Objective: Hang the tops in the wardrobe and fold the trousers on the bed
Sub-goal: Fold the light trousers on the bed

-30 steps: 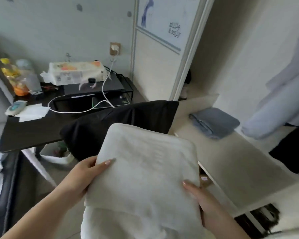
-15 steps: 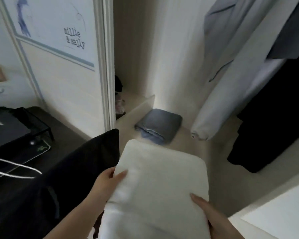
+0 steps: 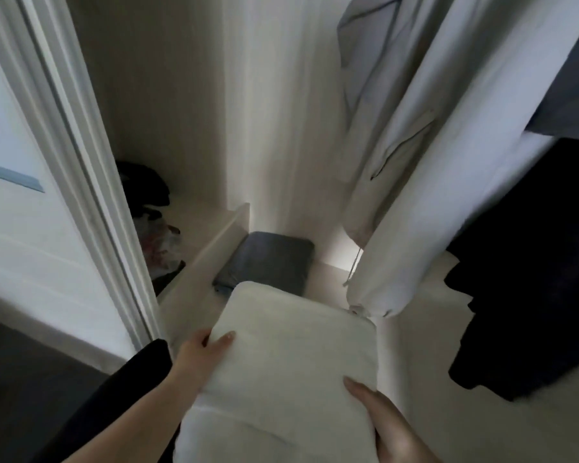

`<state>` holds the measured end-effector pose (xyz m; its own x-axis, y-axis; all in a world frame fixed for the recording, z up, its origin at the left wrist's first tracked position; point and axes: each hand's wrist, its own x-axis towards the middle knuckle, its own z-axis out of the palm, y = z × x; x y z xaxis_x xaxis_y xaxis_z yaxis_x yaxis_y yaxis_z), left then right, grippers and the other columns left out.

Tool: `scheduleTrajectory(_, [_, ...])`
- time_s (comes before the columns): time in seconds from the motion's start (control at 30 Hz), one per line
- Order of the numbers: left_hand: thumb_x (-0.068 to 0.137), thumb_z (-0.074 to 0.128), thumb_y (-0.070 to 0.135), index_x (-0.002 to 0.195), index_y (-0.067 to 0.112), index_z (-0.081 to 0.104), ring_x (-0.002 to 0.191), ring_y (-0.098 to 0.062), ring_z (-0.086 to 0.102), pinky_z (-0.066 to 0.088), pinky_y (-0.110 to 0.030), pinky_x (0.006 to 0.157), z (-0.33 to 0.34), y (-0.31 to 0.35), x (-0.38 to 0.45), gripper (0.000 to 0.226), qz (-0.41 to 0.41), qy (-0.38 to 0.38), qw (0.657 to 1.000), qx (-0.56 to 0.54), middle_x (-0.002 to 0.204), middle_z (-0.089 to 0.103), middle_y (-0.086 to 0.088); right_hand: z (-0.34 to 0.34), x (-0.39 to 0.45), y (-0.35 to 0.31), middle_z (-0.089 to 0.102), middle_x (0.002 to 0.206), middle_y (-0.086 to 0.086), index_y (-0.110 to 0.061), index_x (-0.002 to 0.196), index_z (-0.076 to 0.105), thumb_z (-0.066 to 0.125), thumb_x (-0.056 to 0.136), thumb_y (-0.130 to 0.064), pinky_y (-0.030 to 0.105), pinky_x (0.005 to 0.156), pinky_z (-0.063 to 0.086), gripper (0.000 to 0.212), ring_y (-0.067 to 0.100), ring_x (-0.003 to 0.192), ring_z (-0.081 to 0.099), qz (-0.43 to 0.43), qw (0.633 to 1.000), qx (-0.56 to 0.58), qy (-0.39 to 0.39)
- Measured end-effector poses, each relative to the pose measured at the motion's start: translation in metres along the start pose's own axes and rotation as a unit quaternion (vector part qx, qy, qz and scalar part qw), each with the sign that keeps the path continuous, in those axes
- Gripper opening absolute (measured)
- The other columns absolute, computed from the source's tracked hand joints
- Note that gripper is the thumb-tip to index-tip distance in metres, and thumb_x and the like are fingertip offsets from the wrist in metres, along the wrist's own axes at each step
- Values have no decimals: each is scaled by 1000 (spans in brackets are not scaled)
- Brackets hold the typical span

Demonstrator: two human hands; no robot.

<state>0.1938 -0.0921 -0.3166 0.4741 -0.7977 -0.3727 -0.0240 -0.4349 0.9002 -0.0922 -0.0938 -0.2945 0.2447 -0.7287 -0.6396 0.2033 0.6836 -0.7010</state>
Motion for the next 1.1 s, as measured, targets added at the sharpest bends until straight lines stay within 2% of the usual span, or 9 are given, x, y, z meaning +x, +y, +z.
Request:
scheduleTrajectory(0.1, [87,64,43,101,19,64,84,-26,64,50,-35,72,9,14,47,28,-10,-8,998,55,93,69,-5,3,41,-20,67,114,22,-4,120,62,68,78,-22,49,94,48,47,38,103,65,-2,1000,-7,-3])
scheduleTrajectory(0.27, [85,65,45,72,20,64,69,-25,64,41,-26,55,26,36,121,28,9,8,994,109,64,63,2,9,110,-53,68,110,22,-3,111,69,71,77,-23,39,68,58,39,37,97,68,12,1000,12,-7])
scheduleTrajectory(0.43, [87,65,38,90,14,67,72,-19,62,43,-25,57,46,51,203,24,-21,-4,995,101,77,66,-3,15,196,-78,63,120,19,-6,117,61,67,82,-27,48,104,41,41,34,114,57,10,995,-53,84])
scheduleTrajectory(0.6, [90,60,23,83,11,64,60,-13,53,38,-22,50,62,76,276,15,-22,7,993,116,66,59,0,26,259,-107,70,107,19,-5,109,69,66,72,-25,35,72,57,42,31,97,68,35,999,8,6])
scheduleTrajectory(0.7, [90,54,19,72,11,60,60,-21,49,36,-25,48,67,94,315,21,15,32,985,167,63,53,-5,38,299,-127,70,107,18,-7,94,76,64,70,-24,30,68,57,32,26,94,69,-2,999,28,-28])
scheduleTrajectory(0.77, [90,56,17,90,11,64,74,-27,57,43,-29,58,72,100,344,10,34,32,983,178,76,59,-12,45,329,-138,72,103,16,-9,89,78,63,72,-23,28,64,57,27,24,89,71,-1,999,26,-28])
scheduleTrajectory(0.87, [91,60,17,140,13,42,112,-32,56,45,-34,91,81,103,384,53,53,34,981,184,124,58,-15,49,372,-148,74,98,12,-9,100,72,59,83,-19,27,57,56,24,22,83,72,4,999,33,3])
scheduleTrajectory(1.0, [91,58,16,148,17,29,130,-30,43,34,-43,110,99,89,429,64,114,30,961,250,144,44,-10,52,424,-144,75,92,7,-13,108,64,56,89,-21,26,56,55,21,20,77,72,-7,1000,22,19])
scheduleTrajectory(1.1, [95,52,19,150,14,24,135,-30,35,28,-40,111,107,67,451,61,77,32,945,316,150,34,-12,53,446,-132,74,97,6,-15,113,61,57,91,-21,32,63,57,23,22,83,71,4,1000,-14,22])
